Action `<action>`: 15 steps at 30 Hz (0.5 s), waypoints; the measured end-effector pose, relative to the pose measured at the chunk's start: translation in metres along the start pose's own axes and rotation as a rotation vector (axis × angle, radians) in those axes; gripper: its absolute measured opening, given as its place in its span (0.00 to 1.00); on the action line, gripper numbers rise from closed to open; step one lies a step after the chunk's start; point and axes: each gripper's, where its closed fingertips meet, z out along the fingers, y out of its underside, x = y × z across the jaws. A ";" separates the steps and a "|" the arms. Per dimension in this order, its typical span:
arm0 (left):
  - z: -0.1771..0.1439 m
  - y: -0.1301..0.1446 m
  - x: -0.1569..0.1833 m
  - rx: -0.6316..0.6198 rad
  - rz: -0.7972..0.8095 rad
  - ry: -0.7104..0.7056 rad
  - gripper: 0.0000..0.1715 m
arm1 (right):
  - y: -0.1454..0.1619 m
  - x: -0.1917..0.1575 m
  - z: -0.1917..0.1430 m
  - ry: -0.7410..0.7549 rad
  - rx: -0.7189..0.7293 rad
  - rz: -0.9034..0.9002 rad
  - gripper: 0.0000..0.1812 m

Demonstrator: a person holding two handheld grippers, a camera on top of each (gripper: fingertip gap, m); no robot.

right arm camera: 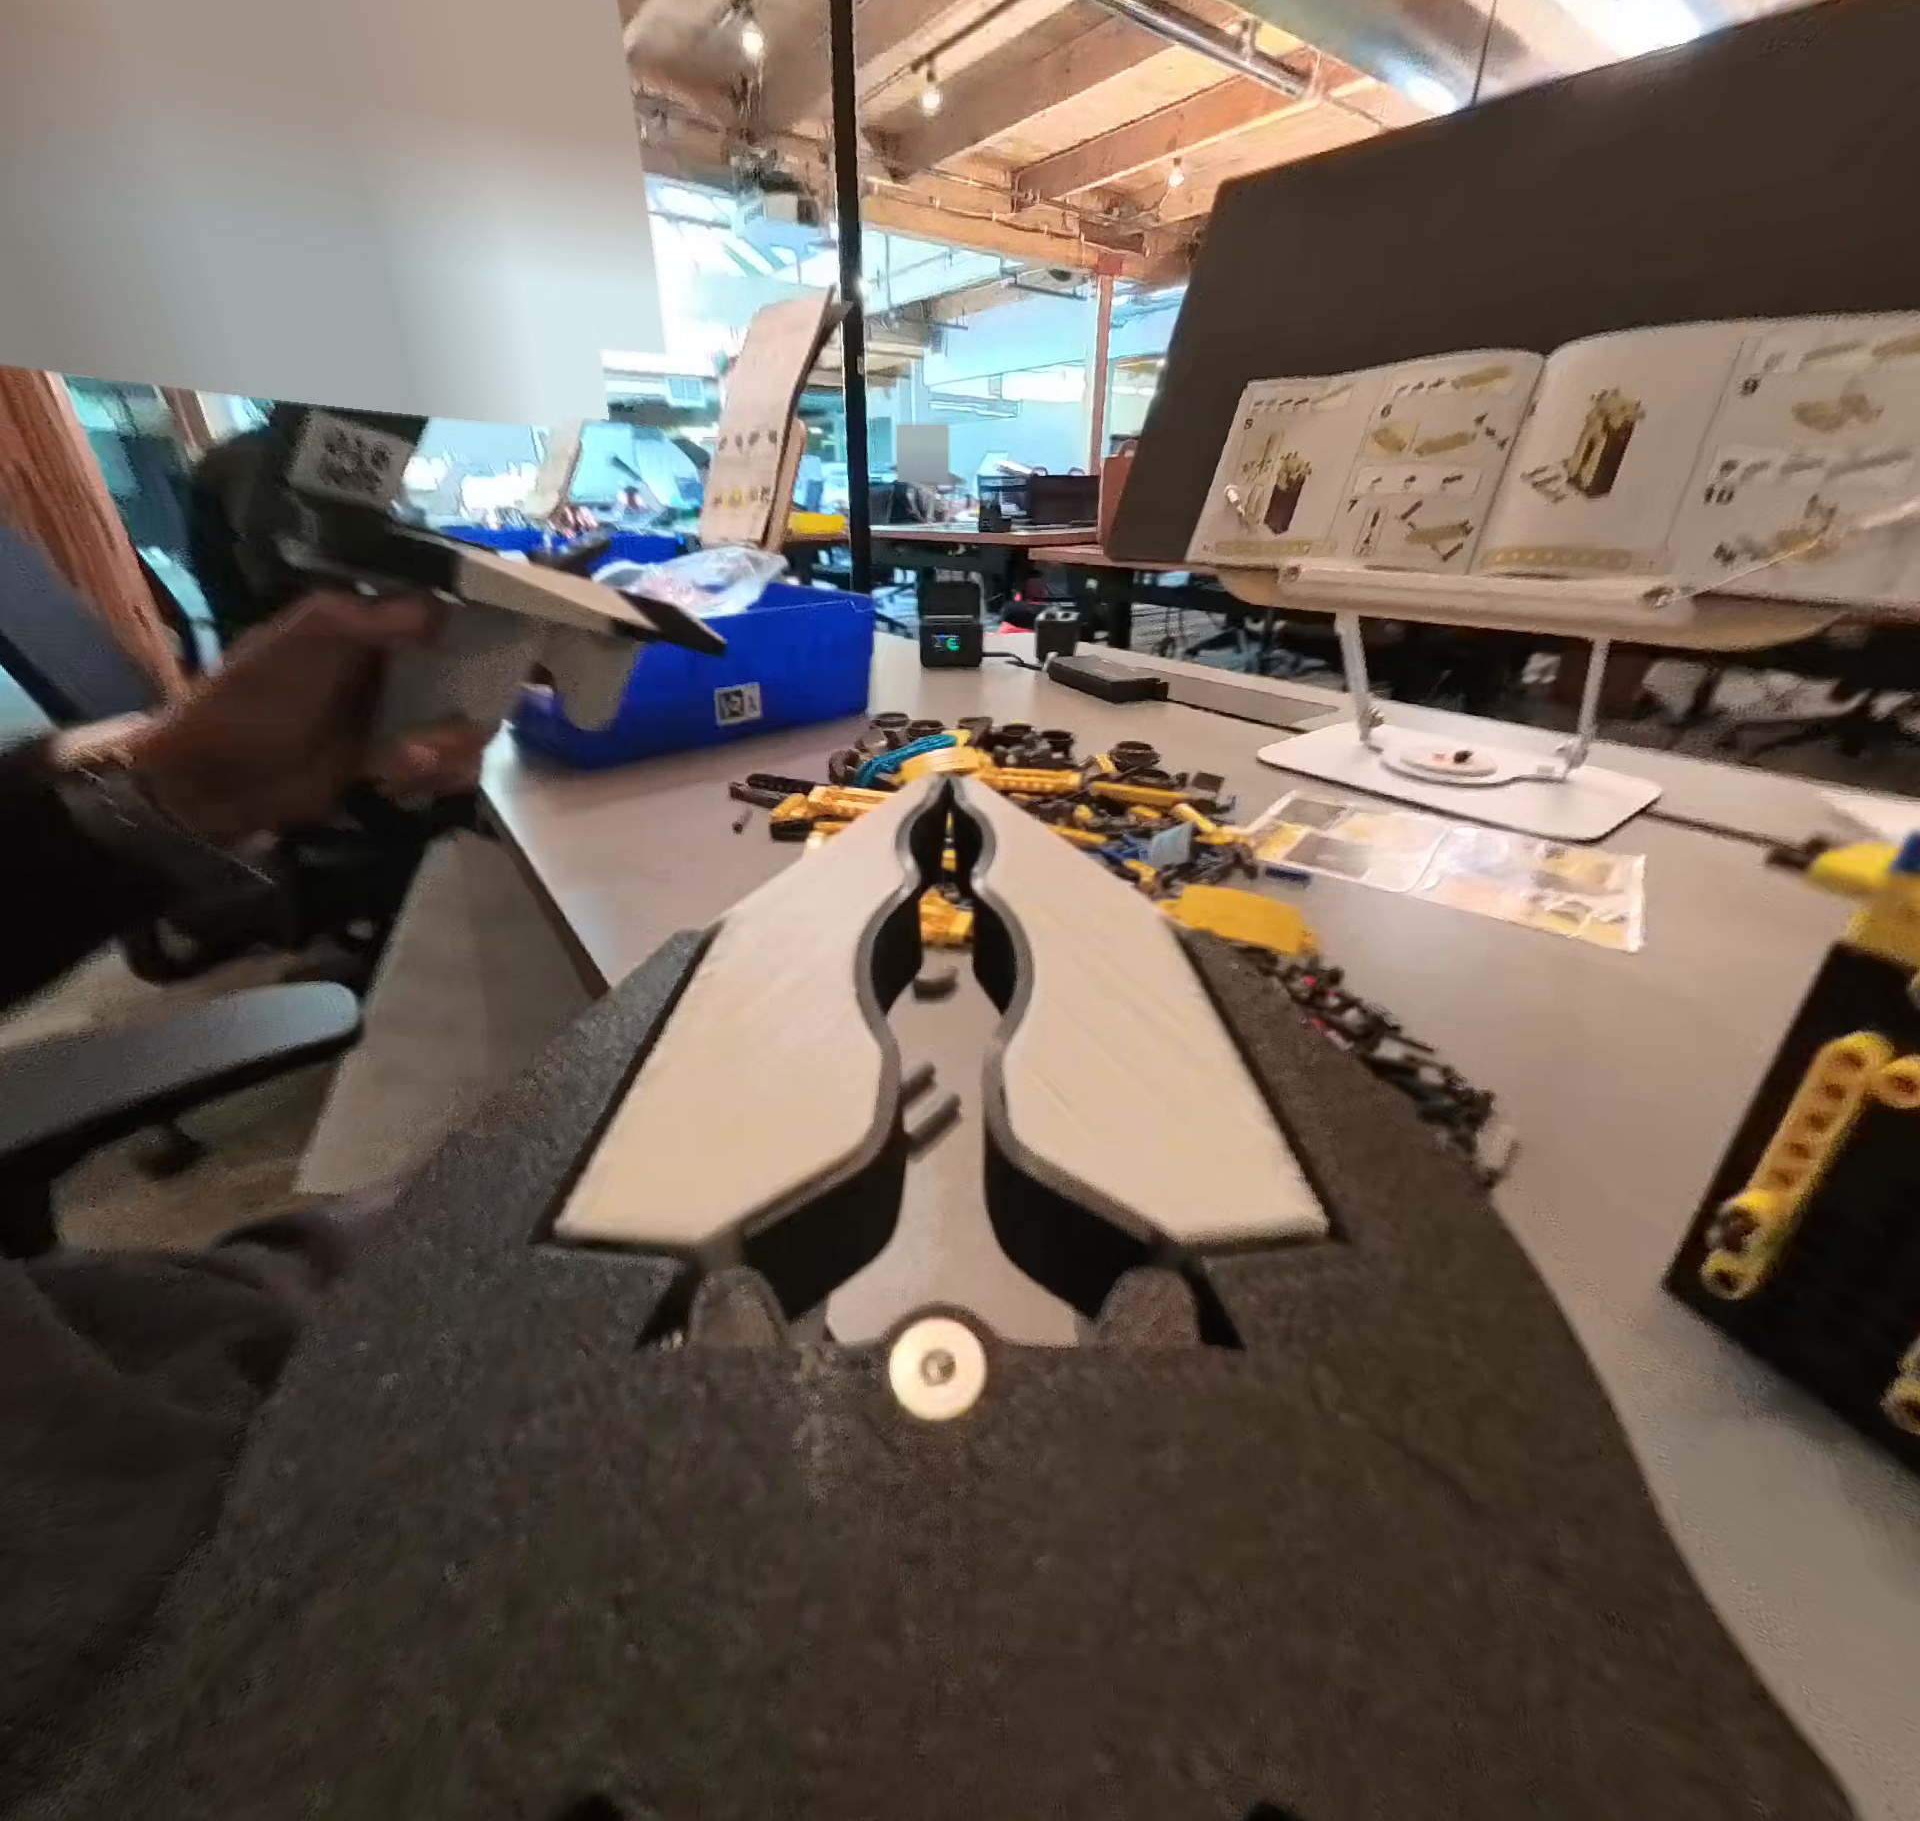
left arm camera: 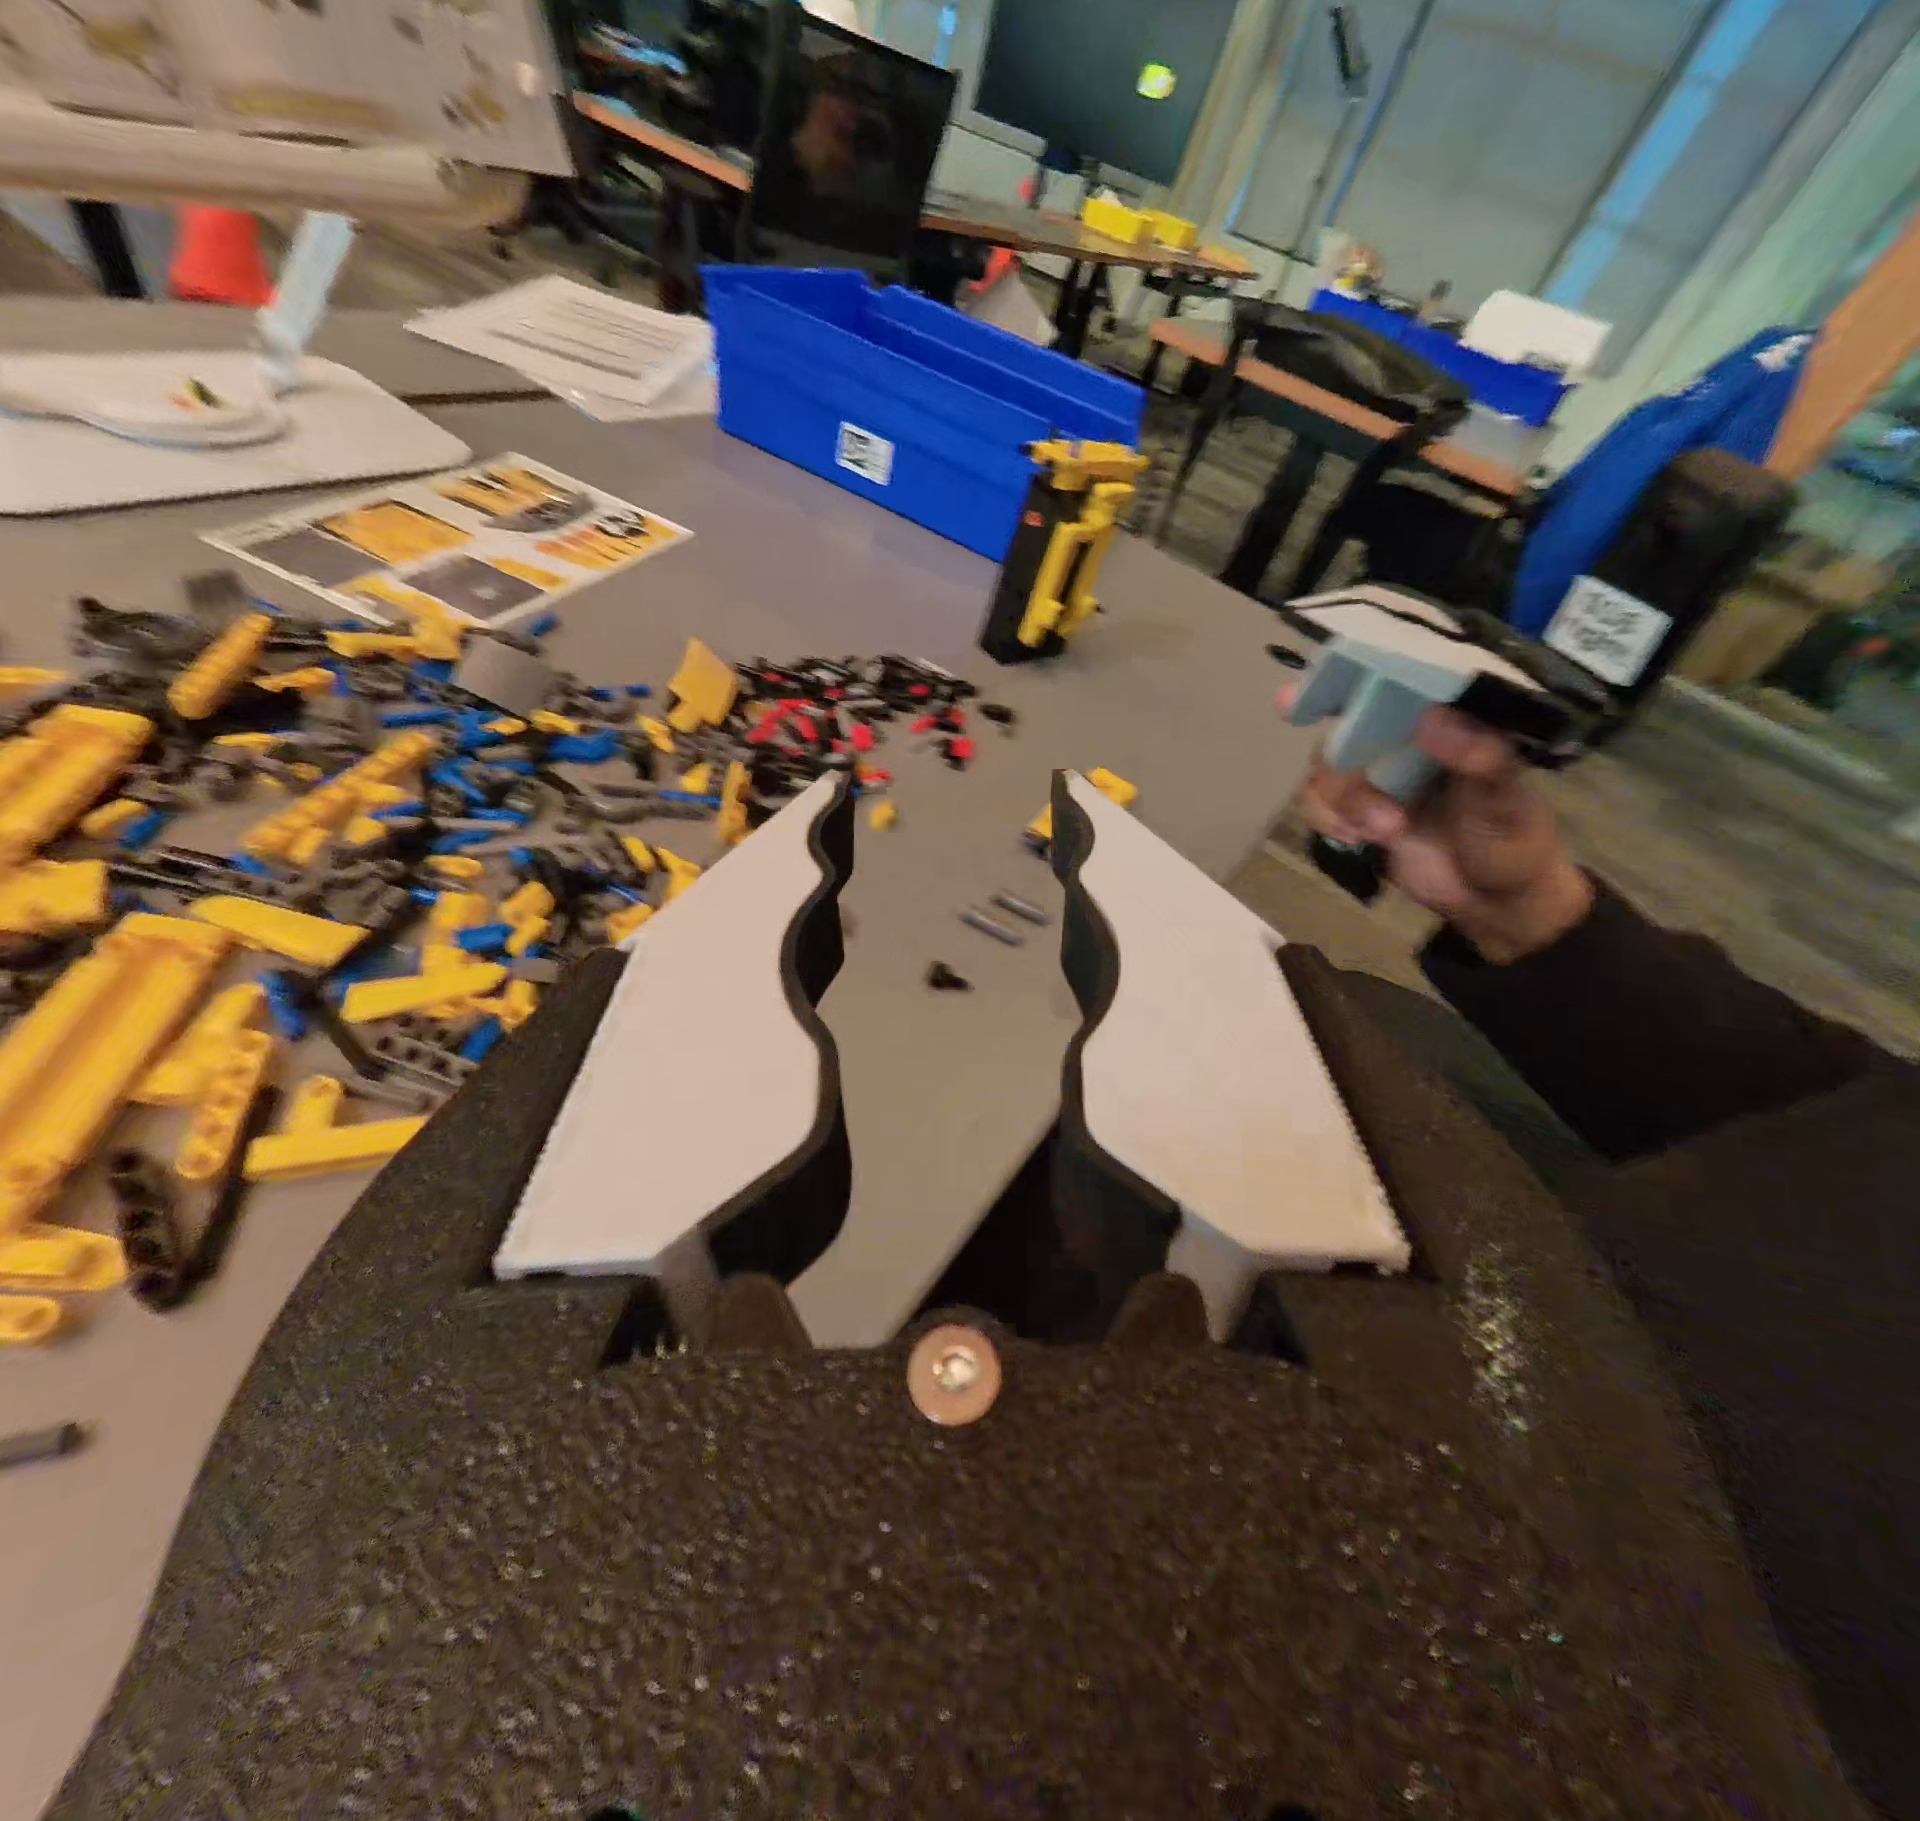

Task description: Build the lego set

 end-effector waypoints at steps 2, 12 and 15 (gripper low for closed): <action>0.021 0.004 -0.018 -0.028 0.075 -0.051 0.22 | 0.000 -0.001 -0.003 -0.036 0.030 0.052 0.00; 0.097 -0.005 -0.128 -0.244 0.264 -0.016 0.00 | -0.006 0.056 0.010 -0.034 -0.082 -0.217 0.00; 0.102 -0.021 -0.116 -0.163 0.245 0.097 0.00 | 0.009 0.061 0.031 -0.089 -0.158 -0.203 0.00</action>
